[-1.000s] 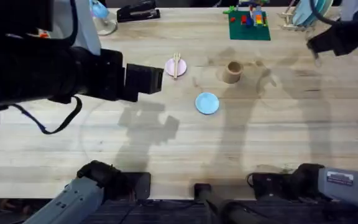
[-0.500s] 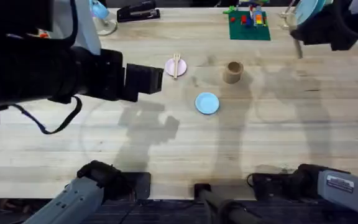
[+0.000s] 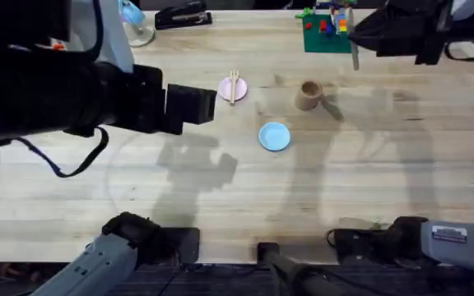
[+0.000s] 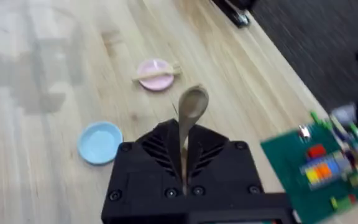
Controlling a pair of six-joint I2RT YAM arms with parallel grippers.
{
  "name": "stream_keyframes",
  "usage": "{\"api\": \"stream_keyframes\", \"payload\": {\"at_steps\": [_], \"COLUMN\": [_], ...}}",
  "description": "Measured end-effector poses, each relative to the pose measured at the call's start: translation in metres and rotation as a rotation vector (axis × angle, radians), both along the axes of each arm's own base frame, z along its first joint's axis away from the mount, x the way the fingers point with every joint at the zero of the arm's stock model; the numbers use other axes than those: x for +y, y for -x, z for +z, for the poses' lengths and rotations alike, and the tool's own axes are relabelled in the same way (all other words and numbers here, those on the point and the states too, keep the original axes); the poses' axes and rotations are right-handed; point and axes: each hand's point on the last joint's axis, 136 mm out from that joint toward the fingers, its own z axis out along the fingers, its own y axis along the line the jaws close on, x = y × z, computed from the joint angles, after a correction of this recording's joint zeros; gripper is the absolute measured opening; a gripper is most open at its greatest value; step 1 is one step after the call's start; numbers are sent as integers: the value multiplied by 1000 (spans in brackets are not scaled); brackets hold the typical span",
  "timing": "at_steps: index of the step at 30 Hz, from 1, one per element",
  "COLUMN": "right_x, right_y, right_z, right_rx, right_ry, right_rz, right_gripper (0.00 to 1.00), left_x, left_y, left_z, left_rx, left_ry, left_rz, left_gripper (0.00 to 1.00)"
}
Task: Pick up a utensil and set it on the pink plate, then put the other utensil in the container.
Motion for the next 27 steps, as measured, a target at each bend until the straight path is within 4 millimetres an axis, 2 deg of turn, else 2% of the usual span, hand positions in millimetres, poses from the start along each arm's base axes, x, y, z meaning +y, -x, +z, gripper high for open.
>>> {"api": "stream_keyframes", "payload": {"at_steps": [3, 10, 14, 20, 27], "right_x": [-1, -19, -26, -26, -14], "right_y": [-4, -18, -26, -35, -38], "right_z": [-1, -7, -19, -44, -55], "right_rx": [-30, -88, -97, -51, -47], "right_ry": [-72, -255, -328, -377, -391], "right_rz": [49, 91, 100, 105, 144], "right_gripper": [30, 30, 30, 29, 29], "left_x": [0, 0, 0, 0, 0], "left_y": [0, 0, 0, 0, 0], "left_z": [0, 0, 0, 0, 0], "left_rx": [0, 0, 0, 0, 0], "left_ry": [0, 0, 0, 0, 0], "left_rz": [0, 0, 0, 0, 0], "left_gripper": [995, 995, 995, 995, 995]}}
